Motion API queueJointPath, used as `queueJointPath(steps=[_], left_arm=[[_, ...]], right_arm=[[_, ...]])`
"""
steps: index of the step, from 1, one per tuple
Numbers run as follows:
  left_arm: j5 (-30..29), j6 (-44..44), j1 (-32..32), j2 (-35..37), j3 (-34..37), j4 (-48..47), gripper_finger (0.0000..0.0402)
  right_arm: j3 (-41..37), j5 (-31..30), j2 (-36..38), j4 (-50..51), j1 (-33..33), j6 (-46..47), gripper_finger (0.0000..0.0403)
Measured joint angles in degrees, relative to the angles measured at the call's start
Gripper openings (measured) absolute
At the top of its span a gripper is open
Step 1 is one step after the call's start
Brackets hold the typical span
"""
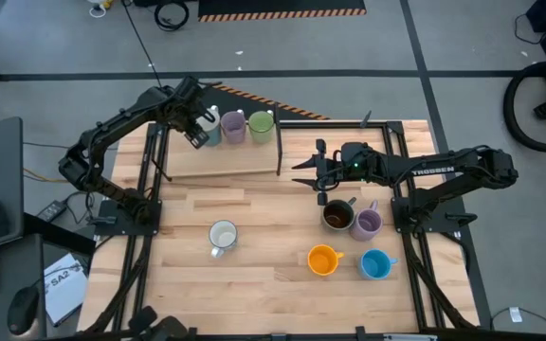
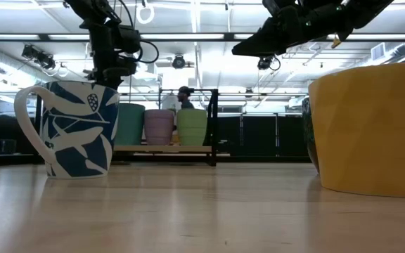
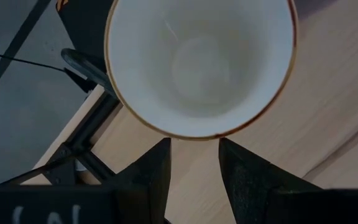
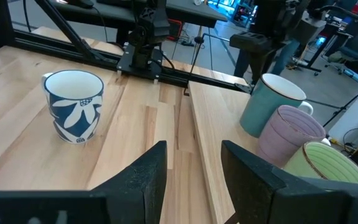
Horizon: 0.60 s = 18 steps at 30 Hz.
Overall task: Place coffee mugs
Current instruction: Put the light blue mug on the shelf, then put the blue patterned mug on the shelf
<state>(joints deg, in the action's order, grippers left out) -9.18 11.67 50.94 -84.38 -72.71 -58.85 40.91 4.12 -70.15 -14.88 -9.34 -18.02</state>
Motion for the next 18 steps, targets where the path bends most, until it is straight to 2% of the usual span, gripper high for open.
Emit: queueJointPath(steps=[5, 12, 15, 18], left_arm=[[-2.56, 0.73, -0.02, 0.00, 0.00, -2.47, 0.0141], [-2.40, -1.41, -0.69, 0.00, 0.00, -10.01, 0.0141], [0.44, -4.12, -1.65, 0.00, 0.00, -13.34, 0.0141], [6.84, -6.92, -3.47, 0.00, 0.00, -16.19, 0.0141]], right_arm=[[0.02, -0.02, 0.00, -0.01, 0.00, -0.02, 0.0158], [0.02, -0.02, 0.00, -0.02, 0.00, -0.02, 0.0158], [0.01, -0.02, 0.00, -0.04, 0.02, -0.02, 0.0158], [0.02, -0.04, 0.00, -0.04, 0.01, 0.00, 0.0158]])
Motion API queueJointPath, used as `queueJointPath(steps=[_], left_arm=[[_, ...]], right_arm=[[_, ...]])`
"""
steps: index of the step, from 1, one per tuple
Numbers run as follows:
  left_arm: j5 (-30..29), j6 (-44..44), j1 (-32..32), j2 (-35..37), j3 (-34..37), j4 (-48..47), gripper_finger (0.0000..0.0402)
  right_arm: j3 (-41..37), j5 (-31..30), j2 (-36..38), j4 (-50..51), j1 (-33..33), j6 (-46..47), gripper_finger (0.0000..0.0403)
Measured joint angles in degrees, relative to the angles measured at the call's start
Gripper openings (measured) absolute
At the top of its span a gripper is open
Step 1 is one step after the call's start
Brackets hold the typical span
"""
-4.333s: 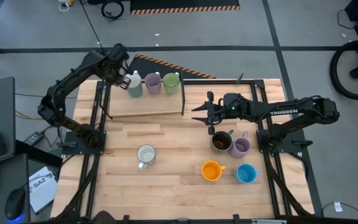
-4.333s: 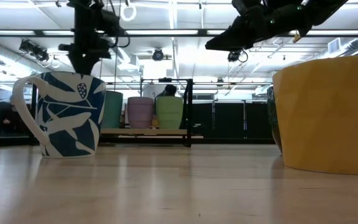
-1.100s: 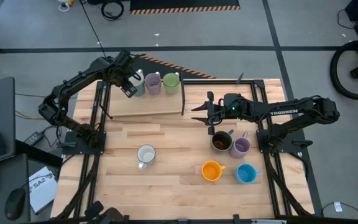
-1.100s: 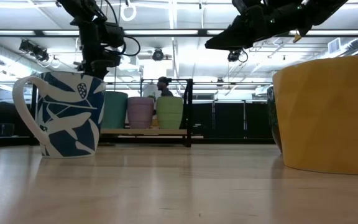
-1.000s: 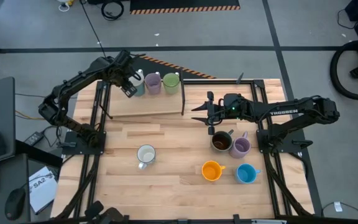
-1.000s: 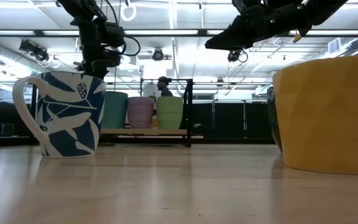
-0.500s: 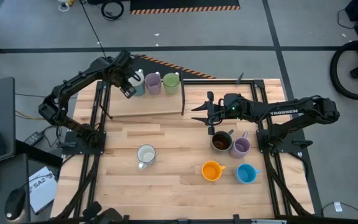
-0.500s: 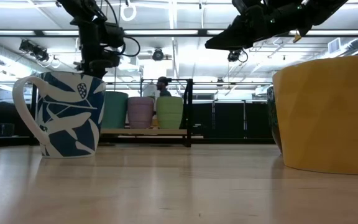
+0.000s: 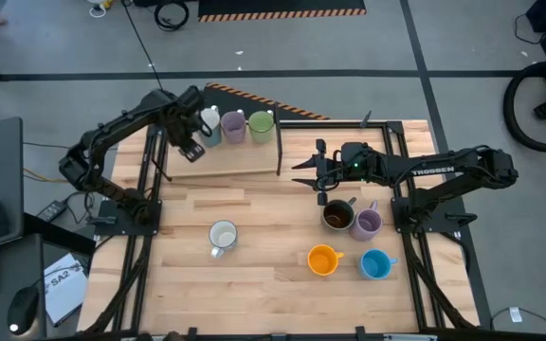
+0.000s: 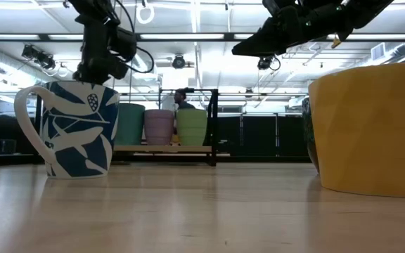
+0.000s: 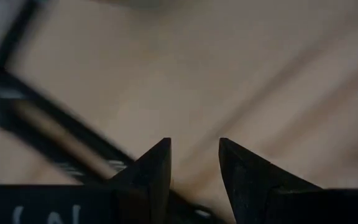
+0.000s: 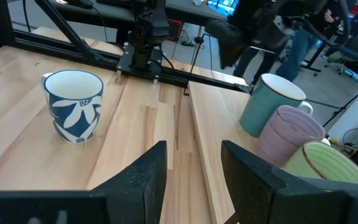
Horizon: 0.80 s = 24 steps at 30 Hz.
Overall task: Place coffee mugs
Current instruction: Put the blue patterned mug on the shelf
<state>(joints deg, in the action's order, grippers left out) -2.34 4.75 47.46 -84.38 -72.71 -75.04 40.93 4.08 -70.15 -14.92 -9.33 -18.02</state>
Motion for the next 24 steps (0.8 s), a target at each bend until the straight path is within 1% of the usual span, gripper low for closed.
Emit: queueJointPath(steps=[5, 6, 8, 11, 15, 20, 24], left_arm=[[14.76, -2.77, -6.24, 0.00, 0.00, -3.77, 0.0141], [16.90, -3.51, -8.11, 0.00, 0.00, -3.84, 0.0141], [19.19, -5.63, -12.46, 0.00, 0.00, -3.64, 0.0141], [19.67, -7.77, -19.93, 0.00, 0.00, -3.24, 0.0141], [19.31, -12.73, -29.17, 0.00, 0.00, 0.62, 0.0141], [15.91, -22.89, -38.97, 0.00, 0.00, 5.65, 0.0141], [11.62, -32.59, -45.43, 0.00, 0.00, 8.12, 0.0141]], right_arm=[[-0.02, -0.02, 0.00, 0.02, 0.00, 0.00, 0.0158], [-0.02, -0.02, 0.00, 0.02, -0.01, 0.00, 0.0158], [0.00, -0.02, 0.00, 0.06, 0.00, -0.01, 0.0158], [0.00, 0.00, 0.00, 0.12, -0.01, -0.23, 0.0158], [-0.02, 0.00, 0.00, 0.36, -0.01, -1.19, 0.0158], [0.00, 0.02, 0.00, 0.42, -0.01, -0.06, 0.0158], [-0.02, 0.42, 0.00, 1.26, 0.90, 1.74, 0.0158]])
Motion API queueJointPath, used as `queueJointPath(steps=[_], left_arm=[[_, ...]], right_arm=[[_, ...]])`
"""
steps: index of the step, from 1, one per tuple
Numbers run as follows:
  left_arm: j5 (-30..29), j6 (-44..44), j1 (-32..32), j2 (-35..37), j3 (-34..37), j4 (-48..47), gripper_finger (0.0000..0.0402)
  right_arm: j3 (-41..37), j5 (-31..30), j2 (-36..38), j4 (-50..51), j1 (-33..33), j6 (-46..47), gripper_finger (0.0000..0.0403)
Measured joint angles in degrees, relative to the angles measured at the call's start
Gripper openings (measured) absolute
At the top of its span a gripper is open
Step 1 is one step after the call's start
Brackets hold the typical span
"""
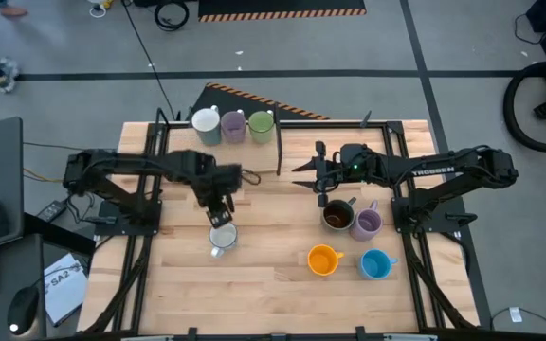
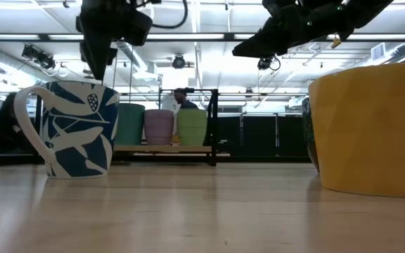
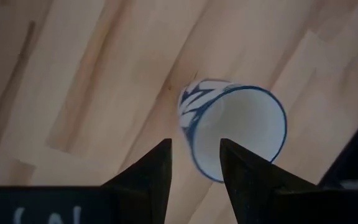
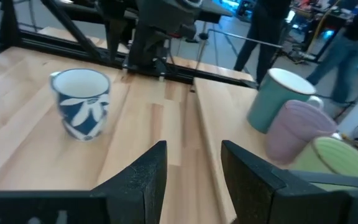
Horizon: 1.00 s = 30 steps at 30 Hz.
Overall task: Place coffee mugs
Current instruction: Put the blue patterned mug on the shelf
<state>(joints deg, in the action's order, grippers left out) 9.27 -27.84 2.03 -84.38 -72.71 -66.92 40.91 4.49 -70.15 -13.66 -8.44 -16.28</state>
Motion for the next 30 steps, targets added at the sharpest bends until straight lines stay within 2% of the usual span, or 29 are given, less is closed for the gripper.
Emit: queueJointPath(steps=[7, 10, 15, 18, 26, 30], left_arm=[[-8.59, -19.78, -11.73, 0.00, 0.00, 1.82, 0.0141], [-12.15, -28.43, -17.50, 0.53, -0.16, 2.90, 0.0141], [-13.74, -42.93, -27.20, 0.23, -0.25, 4.09, 0.0141], [-16.62, -50.08, -32.44, -1.44, -0.23, 5.19, 0.0141], [-19.91, -60.49, -38.71, -6.20, -0.22, 8.37, 0.0141], [-19.61, -60.07, -39.65, -8.42, -0.20, 15.66, 0.0141]], right_arm=[[0.00, -0.09, 0.00, 2.64, 4.75, 1.33, 0.0158], [0.00, -2.21, 0.00, 3.15, 7.38, 1.59, 0.0158], [0.01, -4.85, 0.00, 3.17, 10.80, 1.78, 0.0158], [0.00, -5.35, 0.00, 3.09, 11.53, 1.78, 0.0158], [0.00, -5.05, 0.00, 3.03, 11.53, 2.41, 0.0158], [0.00, -4.96, 0.00, 2.92, 11.51, 2.38, 0.0158]])
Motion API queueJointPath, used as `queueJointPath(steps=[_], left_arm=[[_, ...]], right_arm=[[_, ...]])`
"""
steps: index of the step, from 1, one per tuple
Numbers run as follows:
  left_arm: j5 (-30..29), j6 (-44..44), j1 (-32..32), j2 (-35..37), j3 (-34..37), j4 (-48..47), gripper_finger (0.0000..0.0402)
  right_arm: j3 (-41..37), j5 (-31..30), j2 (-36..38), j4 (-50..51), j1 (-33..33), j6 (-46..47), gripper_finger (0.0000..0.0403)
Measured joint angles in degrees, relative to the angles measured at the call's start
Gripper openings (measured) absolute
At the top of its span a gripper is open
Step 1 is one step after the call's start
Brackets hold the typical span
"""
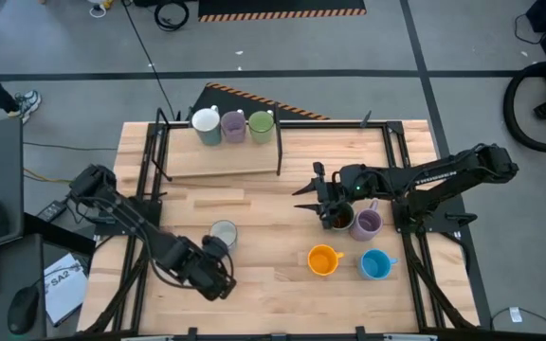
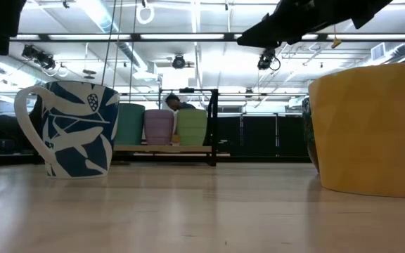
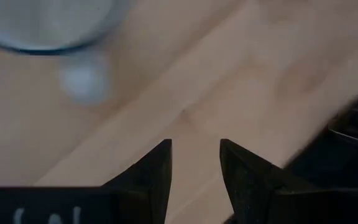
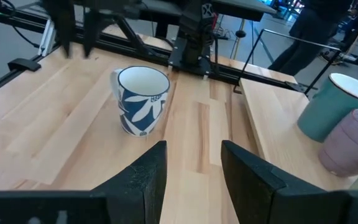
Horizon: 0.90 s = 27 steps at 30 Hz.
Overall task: Place coffee mugs
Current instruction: Put the blue patterned mug on the shelf
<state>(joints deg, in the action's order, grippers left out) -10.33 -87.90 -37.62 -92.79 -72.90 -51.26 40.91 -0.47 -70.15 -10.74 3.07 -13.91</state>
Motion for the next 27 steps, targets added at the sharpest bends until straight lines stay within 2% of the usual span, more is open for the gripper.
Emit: queueJointPath(steps=[3, 12, 17, 22, 27], left_arm=[[-0.30, 1.33, 0.28, -1.40, 0.00, 2.10, 0.0141], [-0.66, 0.09, 0.28, -4.87, 0.02, -0.11, 0.0141], [-6.95, -0.39, 0.19, -4.87, 0.02, -1.67, 0.0141], [-9.06, -0.41, 0.16, -4.87, 0.02, -4.06, 0.0141], [-7.71, -0.45, 0.03, -5.66, 0.04, -7.70, 0.0141]], right_arm=[[0.00, 0.08, 0.00, -0.27, 0.00, -0.01, 0.0158], [0.02, 0.11, 0.00, -0.40, 0.00, -0.16, 0.0158], [0.01, 0.11, 0.00, -0.37, 0.19, -0.16, 0.0158], [0.02, 0.13, 0.00, -0.35, 0.87, -0.18, 0.0158], [0.02, 0.13, 0.00, -0.22, 0.94, -0.39, 0.0158]])
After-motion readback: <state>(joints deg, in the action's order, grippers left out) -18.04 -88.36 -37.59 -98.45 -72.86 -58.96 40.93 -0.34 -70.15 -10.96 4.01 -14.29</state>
